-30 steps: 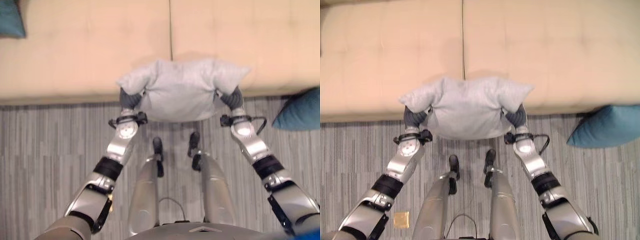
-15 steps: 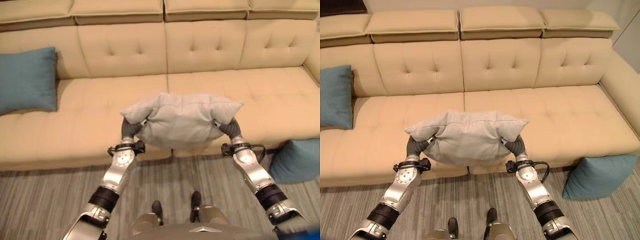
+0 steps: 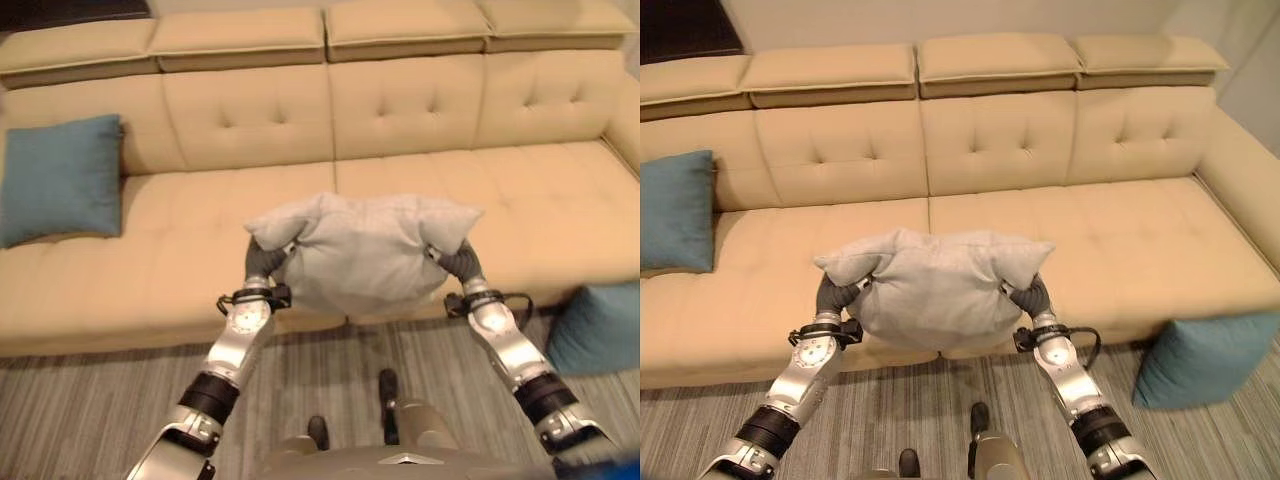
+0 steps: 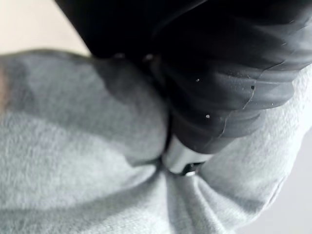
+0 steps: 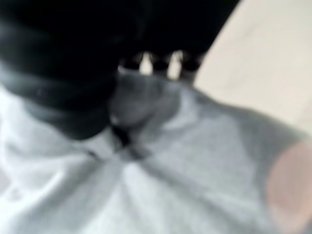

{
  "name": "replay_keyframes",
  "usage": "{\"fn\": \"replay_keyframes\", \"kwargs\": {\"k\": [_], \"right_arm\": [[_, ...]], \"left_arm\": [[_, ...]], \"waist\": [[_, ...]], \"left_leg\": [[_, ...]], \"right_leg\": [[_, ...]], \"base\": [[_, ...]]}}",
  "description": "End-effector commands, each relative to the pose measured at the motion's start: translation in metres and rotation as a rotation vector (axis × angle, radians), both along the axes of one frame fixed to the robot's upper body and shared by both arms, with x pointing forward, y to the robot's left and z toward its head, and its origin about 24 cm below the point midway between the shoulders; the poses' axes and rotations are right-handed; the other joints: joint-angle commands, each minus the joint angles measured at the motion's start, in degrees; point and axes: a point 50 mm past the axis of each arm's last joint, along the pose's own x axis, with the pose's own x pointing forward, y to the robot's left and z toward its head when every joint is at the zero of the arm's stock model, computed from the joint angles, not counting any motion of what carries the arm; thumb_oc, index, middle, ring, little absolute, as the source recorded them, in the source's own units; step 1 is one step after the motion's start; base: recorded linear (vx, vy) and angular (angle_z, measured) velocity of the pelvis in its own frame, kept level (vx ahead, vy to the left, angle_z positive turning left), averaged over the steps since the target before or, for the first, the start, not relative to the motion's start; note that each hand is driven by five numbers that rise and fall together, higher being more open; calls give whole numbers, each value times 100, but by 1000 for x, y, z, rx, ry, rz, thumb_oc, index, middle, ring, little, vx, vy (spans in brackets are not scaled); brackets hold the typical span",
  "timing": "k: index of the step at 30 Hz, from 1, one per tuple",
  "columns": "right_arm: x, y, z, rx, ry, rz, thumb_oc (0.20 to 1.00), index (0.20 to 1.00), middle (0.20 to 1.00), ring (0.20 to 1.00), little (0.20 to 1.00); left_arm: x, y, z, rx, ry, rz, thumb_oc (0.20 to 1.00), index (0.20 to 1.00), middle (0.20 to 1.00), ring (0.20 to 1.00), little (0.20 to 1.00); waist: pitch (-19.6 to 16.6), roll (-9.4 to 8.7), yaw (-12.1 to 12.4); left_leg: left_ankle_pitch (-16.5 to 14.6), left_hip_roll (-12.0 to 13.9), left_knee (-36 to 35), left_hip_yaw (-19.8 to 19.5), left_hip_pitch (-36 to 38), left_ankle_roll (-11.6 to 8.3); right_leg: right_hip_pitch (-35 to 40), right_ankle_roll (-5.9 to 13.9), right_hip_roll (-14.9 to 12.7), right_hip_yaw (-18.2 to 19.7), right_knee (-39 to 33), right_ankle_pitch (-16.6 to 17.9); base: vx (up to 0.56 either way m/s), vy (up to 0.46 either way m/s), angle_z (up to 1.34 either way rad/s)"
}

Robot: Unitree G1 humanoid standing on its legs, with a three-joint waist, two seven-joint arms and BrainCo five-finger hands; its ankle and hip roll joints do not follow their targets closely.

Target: Pick up all the scattered cushions and arrange them neatly on the sofa.

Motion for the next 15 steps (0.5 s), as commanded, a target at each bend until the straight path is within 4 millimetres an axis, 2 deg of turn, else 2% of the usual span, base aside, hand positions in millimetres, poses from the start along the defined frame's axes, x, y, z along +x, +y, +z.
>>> {"fn": "replay_keyframes", "kwargs": {"k": [1,4,6,7,9,13,15], "right_arm": [[13,41,51,98,-255,166,200,200,200,200,200],[12,38,51,109,-255,152,200,200,200,200,200],[12,37,50,110,-256,141,200,200,200,200,200],[12,37,50,110,-256,141,200,200,200,200,200],[11,36,48,98,-254,130,200,200,200,200,200],[11,38,45,97,-242,127,200,200,200,200,200],[13,42,47,105,-249,131,200,200,200,200,200]], "left_arm": [[17,-44,50,-60,-255,-215,200,200,200,200,200],[17,-47,49,-48,-248,-228,200,200,200,200,200],[17,-50,49,-36,-248,-233,200,200,200,200,200],[17,-50,49,-36,-248,-233,200,200,200,200,200],[18,-52,52,-33,-256,-242,200,200,200,200,200],[17,-50,52,-37,-262,-236,200,200,200,200,200],[17,-50,54,-28,-268,-247,200,200,200,200,200]], "waist": [[-224,-302,-35],[-238,-348,-31],[-266,-324,-13],[-268,-327,-15],[-218,-281,51],[-243,-295,80],[-290,-359,138]], "left_leg": [[36,62,1289,427,-299,-333],[-2,207,791,726,-517,-222],[326,263,385,798,-734,-242],[331,259,378,796,-733,-242],[847,414,16,891,-1031,-353],[725,348,-13,878,-868,-273],[533,246,63,901,-773,-161]], "right_leg": [[448,390,-85,-40,24,-409],[644,411,-146,-177,-81,-490],[754,428,-103,-195,-107,-568],[754,429,-107,-197,-107,-571],[877,402,-15,-153,-25,-727],[936,417,-27,-76,135,-878],[965,539,-194,-18,332,-905]], "base": [[111,-79,43],[137,-30,40],[155,6,44],[125,24,15],[188,56,6],[218,138,-16],[244,217,-24]]}}
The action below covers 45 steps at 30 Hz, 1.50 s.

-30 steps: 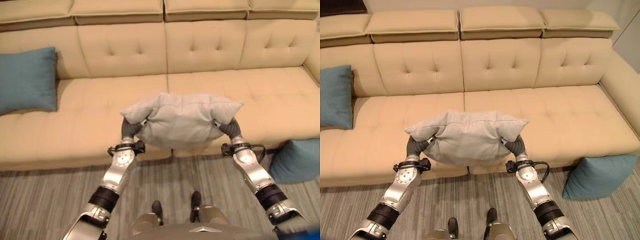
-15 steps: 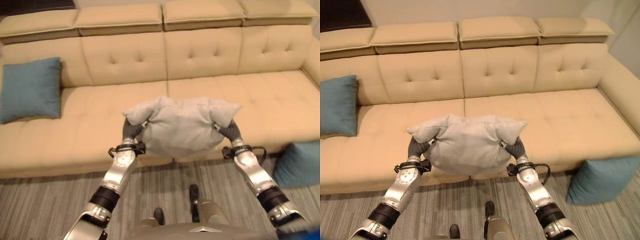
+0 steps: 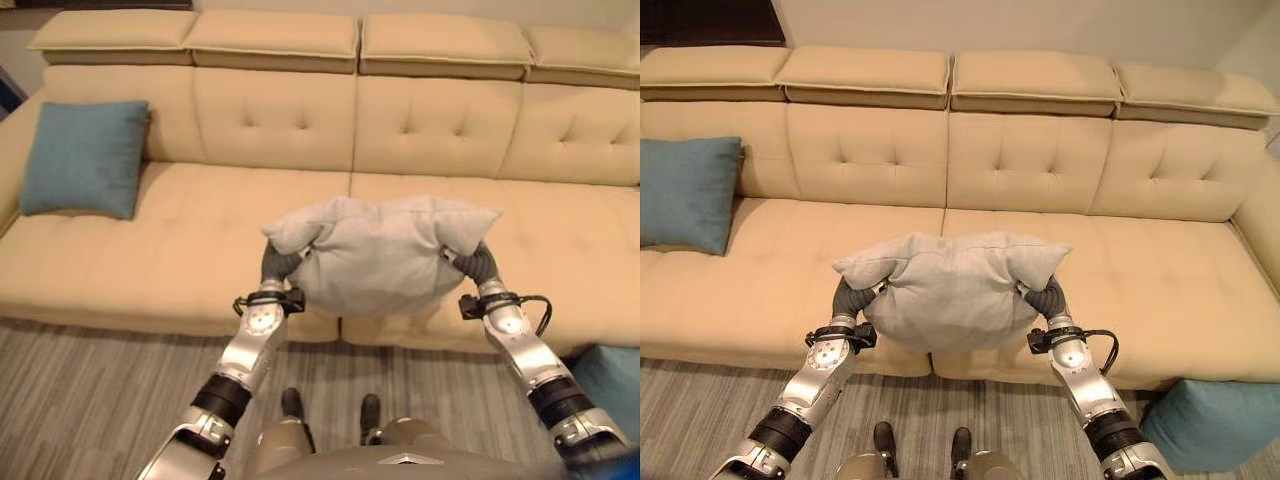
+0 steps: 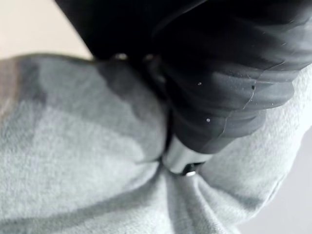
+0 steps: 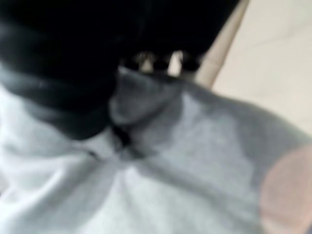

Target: Pick up all the scattered cushions and arrange them neatly on the sofa.

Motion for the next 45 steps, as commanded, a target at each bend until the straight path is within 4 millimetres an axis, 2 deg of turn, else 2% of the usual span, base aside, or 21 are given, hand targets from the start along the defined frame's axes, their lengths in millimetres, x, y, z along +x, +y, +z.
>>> {"fn": "replay_keyframes", "kwargs": {"k": [1,2,3,5,7,9,10,11,12,15,17,19,20,22,23,26,29,32,36,39,45], "right_arm": [[12,49,43,82,-234,171,200,200,200,200,200],[12,49,43,82,-234,171,200,200,200,200,200],[12,51,42,78,-229,180,200,200,200,200,200],[14,53,44,80,-237,184,200,200,200,200,200],[14,56,45,87,-239,191,200,200,200,200,200],[14,57,46,93,-240,194,200,200,200,200,200],[15,57,47,89,-241,199,200,200,200,200,200],[15,57,47,89,-241,200,200,200,200,200,200],[19,59,51,96,-256,205,200,200,200,200,200],[20,61,52,96,-259,210,200,200,200,200,200],[19,61,50,91,-254,215,200,200,200,200,200],[17,59,49,79,-249,217,200,200,200,200,200],[15,56,46,63,-237,215,200,200,200,200,200],[13,52,44,61,-235,205,200,200,200,200,200],[11,45,44,59,-234,186,200,200,200,200,200],[7,36,42,66,-234,161,200,200,200,200,200],[7,35,45,76,-243,161,200,200,200,200,200],[8,34,46,82,-246,151,200,200,200,200,200],[10,35,47,67,-252,143,200,200,200,200,200],[9,32,49,66,-262,133,200,200,200,200,200],[18,42,57,70,-283,151,200,200,200,200,200]], "left_arm": [[13,-41,53,-48,-267,-187,200,200,200,200,200],[13,-41,53,-48,-267,-187,200,200,200,200,200],[12,-38,53,-44,-264,-182,200,200,200,200,200],[14,-37,56,-39,-275,-184,200,200,200,200,200],[15,-35,57,-25,-281,-181,200,200,200,200,200],[16,-32,58,-15,-283,-172,200,200,200,200,200],[16,-32,58,-17,-286,-170,200,200,200,200,200],[16,-32,58,-17,-286,-169,200,200,200,200,200],[19,-29,60,-10,-292,-154,200,200,200,200,200],[19,-26,60,-12,-292,-141,200,200,200,200,200],[18,-26,58,-11,-286,-139,200,200,200,200,200],[17,-27,55,-24,-276,-141,200,200,200,200,200],[15,-31,50,-25,-264,-160,200,200,200,200,200],[13,-34,48,-29,-255,-173,200,200,200,200,200],[11,-37,46,-52,-247,-186,200,200,200,200,200],[12,-43,45,-64,-237,-211,200,200,200,200,200],[14,-47,50,-76,-250,-216,200,200,200,200,200],[15,-48,51,-61,-253,-221,200,200,200,200,200],[18,-48,58,-84,-277,-196,200,200,200,200,200],[18,-46,62,-93,-292,-196,200,200,200,200,200],[20,-33,69,-45,-322,-172,200,200,200,200,200]], "waist": [[-304,-253,226],[-301,-258,235],[-290,-277,273],[-250,-263,267],[-229,-223,235],[-229,-186,143],[-209,-164,80],[-204,-163,78],[-167,-217,55],[-137,-231,15],[-142,-239,-3],[-159,-260,-83],[-247,-287,-88],[-276,-286,-124],[-348,-255,-177],[-384,-281,-272],[-332,-327,-197],[-332,-368,-159],[-270,-226,3],[-277,-188,-30],[-340,-189,128]], "left_leg": [[-257,-316,142,199,129,-101],[-266,-319,148,209,133,-97],[-448,-421,181,273,253,34],[-507,-482,173,328,325,125],[-611,-518,126,352,488,191],[-680,-557,47,298,670,206],[-697,-601,-16,244,761,210],[-708,-603,-19,244,774,209],[-847,-755,-160,286,1053,198],[-914,-795,-189,267,1198,140],[-935,-827,-217,251,1254,132],[-998,-898,-208,106,1315,139],[-1157,-952,-133,51,1390,147],[-1190,-971,-77,10,1401,151],[-1297,-946,160,-65,1414,64],[-893,-666,1368,-27,1075,-361],[-800,-533,1754,-169,732,-417],[-998,-362,998,-197,575,-263],[-128,-106,-100,-586,301,-410],[-140,-120,-256,-413,422,-382],[-420,-424,-244,-260,681,-141]], "right_leg": [[364,889,-635,495,594,-386],[362,893,-640,505,604,-393],[238,1049,-824,575,1037,-222],[6,1185,-967,617,1507,140],[-172,1171,-1018,587,1892,209],[-478,1091,-819,686,2016,163],[-709,1028,-631,773,1931,115],[-707,1029,-633,774,1950,95],[-1028,1002,-741,269,988,280],[-1044,1082,-767,-92,395,448],[-1050,1109,-737,-135,206,518],[-1100,1124,-603,186,177,595],[-930,1094,-633,217,99,632],[-878,1049,-566,370,119,638],[-743,986,-547,344,107,606],[-375,825,-522,264,-103,546],[-113,728,-446,278,-268,420],[1,814,-534,338,-320,359],[123,818,-473,488,-220,173],[177,838,-538,484,-85,63],[159,1006,-825,714,196,46]], "base": [[142,148,-17],[181,242,-9],[141,226,-6],[143,249,-22],[150,183,-13],[185,153,14],[129,91,5],[269,94,3],[209,45,-4],[182,15,-25],[137,-1,5],[282,-29,3],[339,-58,24],[260,-49,43],[257,-83,26],[231,-128,35],[128,-85,29],[141,23,-1],[126,98,-21],[122,171,-25],[115,199,-23]]}}
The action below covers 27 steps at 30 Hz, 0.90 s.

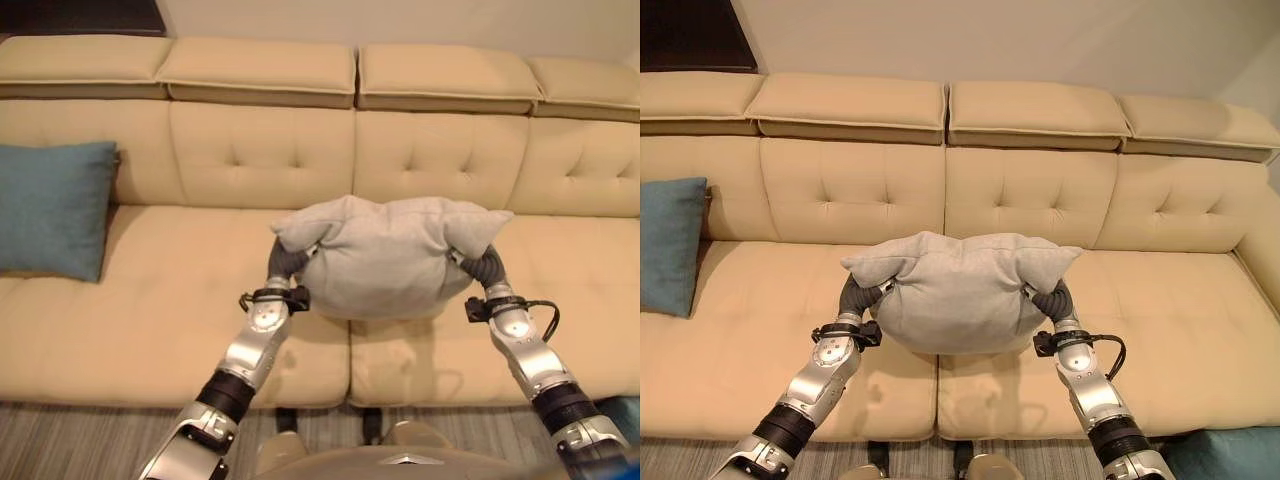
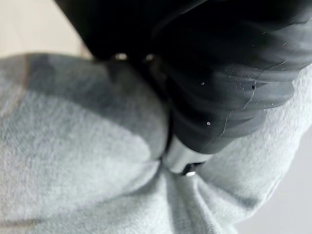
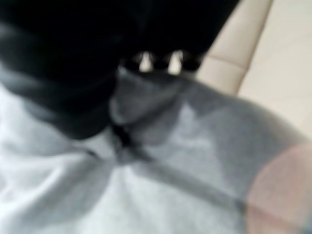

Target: Pick up all the scattered cushions and arrange them neatly on the sofa.

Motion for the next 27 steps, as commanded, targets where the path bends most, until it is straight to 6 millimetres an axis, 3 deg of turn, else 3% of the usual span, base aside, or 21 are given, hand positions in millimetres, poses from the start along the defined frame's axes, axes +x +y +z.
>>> {"fn": "replay_keyframes", "kwargs": {"k": [1,7,12,13,15,17,18,20,22,23,25,26,27], "right_arm": [[24,52,59,67,-287,192,200,200,200,200,200],[36,63,78,45,-349,226,200,200,200,200,200],[53,83,122,16,-487,284,200,200,200,200,200],[54,83,122,15,-489,285,200,200,200,200,200],[60,90,144,-7,-554,301,200,200,200,200,200],[69,98,181,-62,-664,312,200,200,200,200,200],[69,98,182,-63,-665,312,200,200,200,200,200],[74,103,207,-93,-733,315,200,200,200,200,200],[76,104,214,-90,-751,312,200,200,200,200,200],[79,108,231,-98,-791,305,200,200,200,200,200],[81,111,240,-104,-813,299,200,200,200,200,200],[84,114,254,-124,-844,294,200,200,200,200,200],[85,115,260,-136,-857,289,200,200,200,200,200]], "left_arm": [[19,-27,68,-47,-322,-129,200,200,200,200,200],[30,-19,83,-14,-368,-85,200,200,200,200,200],[49,-33,122,-1,-484,-90,200,200,200,200,200],[49,-33,122,-2,-485,-90,200,200,200,200,200],[56,-39,142,7,-545,-93,200,200,200,200,200],[65,-48,172,-1,-625,-95,200,200,200,200,200],[65,-48,173,-1,-626,-95,200,200,200,200,200],[71,-53,191,20,-670,-93,200,200,200,200,200],[73,-54,198,19,-686,-89,200,200,200,200,200],[78,-58,214,30,-718,-80,200,200,200,200,200],[80,-59,223,24,-734,-67,200,200,200,200,200],[83,-60,242,46,-781,-54,200,200,200,200,200],[84,-61,248,43,-794,-50,200,200,200,200,200]], "waist": [[-315,-118,294],[-358,-89,338],[-260,-2,311],[-257,1,310],[-120,28,296],[20,43,292],[11,46,288],[63,40,293],[70,33,281],[99,-2,297],[102,-16,292],[122,-42,294],[144,-35,295]], "left_leg": [[-584,-169,623,108,-2,-63],[-645,-245,538,322,50,-24],[-599,-271,410,410,-50,-29],[-598,-270,412,409,-57,-29],[-534,-264,406,402,-274,-54],[-341,-218,338,333,-747,-102],[-338,-217,342,329,-770,-102],[-214,-188,286,283,-1018,-129],[-162,-172,291,253,-1182,-141],[-111,-155,319,172,-1433,-153],[-92,-146,356,140,-1584,-170],[-55,-146,411,94,-1821,-190],[-68,-134,434,68,-1899,-196]], "right_leg": [[-93,628,-417,325,388,-60],[-149,758,-549,353,308,71],[-354,789,-615,346,202,154],[-361,788,-615,346,204,155],[-568,788,-611,353,155,214],[-1028,767,-534,330,53,348],[-1049,766,-534,327,57,349],[-1312,760,-486,336,-7,437],[-1453,745,-472,343,-35,486],[-1658,741,-429,349,-93,555],[-1778,741,-408,352,-133,615],[-1958,752,-376,368,-186,698],[-2010,751,-367,370,-210,703]], "base": [[49,117,-21],[69,89,-15],[20,33,-7],[-54,3,-8],[-133,-22,-5],[-187,-72,0],[-115,-61,1],[-87,-62,2],[-60,-65,-1],[-44,-83,1],[-49,-74,0],[-30,-50,-2],[-21,-49,-2]]}}
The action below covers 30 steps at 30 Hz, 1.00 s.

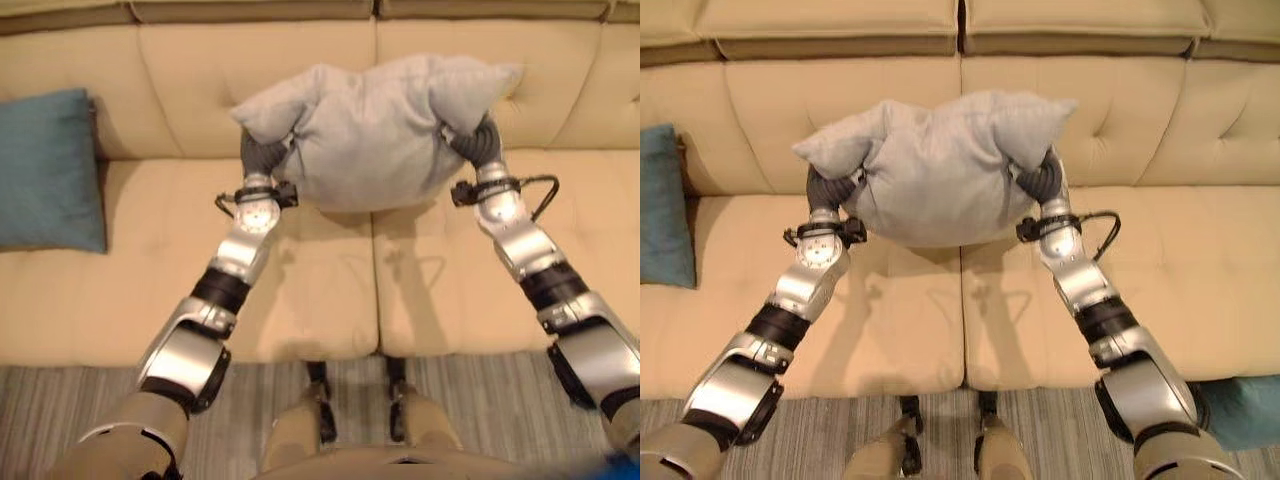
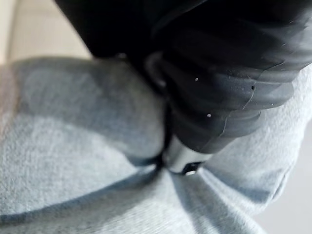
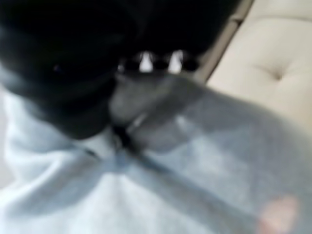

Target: Pick up all the scattered cushions and arrange them neatly on the sofa.

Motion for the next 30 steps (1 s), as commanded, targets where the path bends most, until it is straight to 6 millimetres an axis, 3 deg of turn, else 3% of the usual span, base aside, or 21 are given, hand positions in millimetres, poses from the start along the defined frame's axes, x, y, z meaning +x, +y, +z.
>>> {"fn": "replay_keyframes", "kwargs": {"k": [1,2,6,18,23,24,25,26,27,30], "right_arm": [[-18,75,85,-23,-336,291,200,200,200,200,200],[-17,76,93,-21,-358,283,200,200,200,200,200],[-16,77,107,-47,-400,265,200,200,200,200,200],[-2,66,108,-74,-355,181,200,200,200,200,200],[5,68,111,-101,-330,153,200,200,200,200,200],[11,69,114,-114,-307,126,200,200,200,200,200],[14,69,116,-124,-298,113,241,241,241,241,241],[16,69,119,-134,-291,100,862,862,862,862,862],[18,69,121,-153,-283,82,1000,1000,1000,1000,1000],[23,62,125,-190,-267,26,1000,1000,1000,1000,1000]], "left_arm": [[-10,-67,99,69,-393,-243,200,200,200,200,200],[-9,-68,110,66,-417,-235,200,200,200,200,200],[-7,-73,122,72,-434,-237,200,200,200,200,200],[0,-82,122,36,-391,-244,200,200,200,200,200],[5,-79,132,84,-391,-209,200,200,200,200,200],[9,-78,140,105,-380,-187,598,598,598,598,598],[10,-78,145,109,-383,-184,881,881,881,881,881],[10,-76,151,109,-388,-177,1000,1000,1000,1000,1000],[10,-73,159,126,-401,-161,1000,1000,1000,1000,1000],[10,-62,173,167,-426,-116,1000,1000,1000,1000,1000]], "waist": [[57,-294,19],[82,-290,32],[94,-236,3],[207,-116,22],[238,-89,30],[252,-76,36],[266,-58,39],[282,-51,45],[291,-45,56],[341,-1,85]], "left_leg": [[-397,54,494,-318,-67,-473],[-368,53,537,-375,-259,-486],[-298,50,590,-488,-608,-507],[-58,35,342,-582,-1066,-584],[64,33,211,-581,-1227,-626],[118,28,170,-579,-1321,-648],[134,28,152,-579,-1359,-651],[151,28,147,-590,-1393,-655],[157,30,152,-597,-1432,-658],[180,18,152,-602,-1506,-668]], "right_leg": [[-166,539,-201,85,215,76],[-312,541,-198,90,182,120],[-643,496,-192,91,206,151],[-1235,493,-193,66,174,269],[-1424,522,-196,59,103,366],[-1520,529,-192,61,76,400],[-1580,530,-195,68,77,413],[-1612,531,-192,64,68,436],[-1651,535,-195,61,60,454],[-1737,538,-211,58,64,481]], "base": [[-4,-39,-3],[0,0,0],[-7,-19,0],[1,-7,2],[-10,-9,3],[0,0,0],[0,0,0],[0,0,0],[0,0,0],[-3,5,-1]]}}
